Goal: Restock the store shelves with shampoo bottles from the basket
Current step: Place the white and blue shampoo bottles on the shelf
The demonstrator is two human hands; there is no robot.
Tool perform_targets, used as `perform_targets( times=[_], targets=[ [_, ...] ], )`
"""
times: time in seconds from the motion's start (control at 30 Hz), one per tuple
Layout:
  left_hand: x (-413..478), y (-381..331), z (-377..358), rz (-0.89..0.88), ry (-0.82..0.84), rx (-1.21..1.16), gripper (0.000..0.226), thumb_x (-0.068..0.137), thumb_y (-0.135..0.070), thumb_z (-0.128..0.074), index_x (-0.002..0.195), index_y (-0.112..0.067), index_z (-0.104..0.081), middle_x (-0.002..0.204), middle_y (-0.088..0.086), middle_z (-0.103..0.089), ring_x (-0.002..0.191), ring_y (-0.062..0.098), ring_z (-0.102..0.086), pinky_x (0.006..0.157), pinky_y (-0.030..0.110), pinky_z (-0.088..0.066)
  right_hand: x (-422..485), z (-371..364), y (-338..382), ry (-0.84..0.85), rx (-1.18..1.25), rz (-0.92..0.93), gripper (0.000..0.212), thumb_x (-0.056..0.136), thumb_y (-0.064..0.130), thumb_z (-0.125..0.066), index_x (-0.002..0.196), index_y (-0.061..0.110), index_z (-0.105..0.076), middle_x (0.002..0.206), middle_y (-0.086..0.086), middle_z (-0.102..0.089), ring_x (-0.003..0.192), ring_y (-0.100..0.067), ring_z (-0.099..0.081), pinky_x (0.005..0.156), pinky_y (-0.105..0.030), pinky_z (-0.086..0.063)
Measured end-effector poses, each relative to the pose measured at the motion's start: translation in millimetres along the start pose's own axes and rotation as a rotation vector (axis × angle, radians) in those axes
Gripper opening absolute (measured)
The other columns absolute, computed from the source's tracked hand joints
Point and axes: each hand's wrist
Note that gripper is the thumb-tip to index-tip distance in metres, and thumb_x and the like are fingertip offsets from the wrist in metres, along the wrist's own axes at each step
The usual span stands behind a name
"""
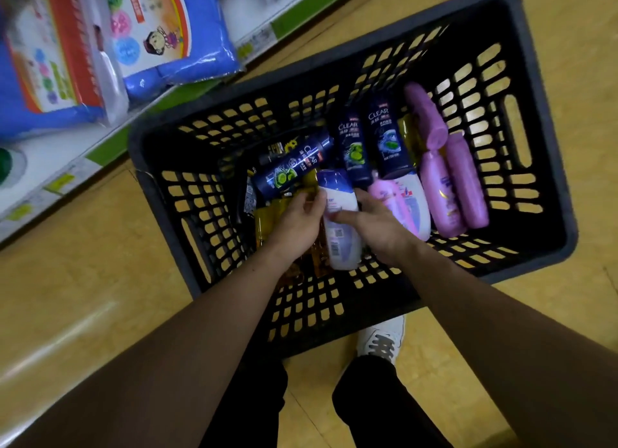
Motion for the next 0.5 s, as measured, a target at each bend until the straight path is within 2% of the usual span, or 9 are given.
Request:
perform_targets(
  times=[0.1,0.2,0.27,0.37,0.5],
  targets=[
    [-23.9,-14.1,15.0,-0.009,0.009,-0.139,0.062,0.086,-0.078,-0.042,0.129,-0.036,-0.058,0.123,-0.007,-0.068,0.113,0.016,-0.066,0.102,0.047,-0.049,-22.6,-8.3,29.1,0.069,0.148,0.021,0.036,0.09,0.009,-0.069,0.125,0.01,-0.063,0.113,-0.014,-0.072,0.101,-0.027,-0.07,0.086,-0.039,-0.056],
    [-53.9,-43.1,33.1,-0.053,0.033,-0.235,0.029,0.099,-0.058,-0.044,0.115,-0.041,-0.061,0.114,-0.007,-0.073,0.102,0.013,-0.072,0.093,0.039,-0.056,-47.1,-15.3,64.7,0.148,0.24,0.099,0.037,0.09,0.006,-0.066,0.127,0.003,-0.062,0.115,-0.017,-0.07,0.105,-0.031,-0.067,0.094,-0.045,-0.054],
    [-74.7,-62.0,45.3,-0.09,0.042,-0.274,0.019,0.103,-0.048,-0.044,0.112,-0.043,-0.06,0.114,-0.008,-0.073,0.1,0.01,-0.072,0.084,0.033,-0.059,-64.2,-18.9,87.9,0.189,0.25,0.13,0.036,0.09,0.005,-0.066,0.126,0.002,-0.063,0.115,-0.018,-0.07,0.106,-0.032,-0.066,0.097,-0.048,-0.052],
    [-109.4,-88.8,63.9,-0.164,0.031,-0.287,0.026,0.103,-0.045,-0.046,0.124,-0.036,-0.059,0.117,-0.004,-0.072,0.105,0.013,-0.071,0.087,0.037,-0.059,-95.2,-24.9,123.8,0.239,0.23,0.176,0.038,0.088,0.009,-0.07,0.124,0.001,-0.063,0.115,-0.021,-0.069,0.105,-0.033,-0.066,0.102,-0.053,-0.05],
    [-159.7,-124.9,88.7,-0.26,-0.01,-0.324,0.038,0.103,-0.04,-0.047,0.138,-0.027,-0.052,0.122,0.0,-0.07,0.107,0.015,-0.07,0.082,0.032,-0.059,-142.8,-40.7,175.0,0.236,0.237,0.231,0.057,0.079,0.016,-0.077,0.129,-0.002,-0.054,0.114,-0.021,-0.069,0.101,-0.033,-0.067,0.102,-0.056,-0.049]
  ],
)
Point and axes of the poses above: each hand's wrist, its own x-axis towards the middle knuckle, its own z-axis out of the back of the hand, y = z × x
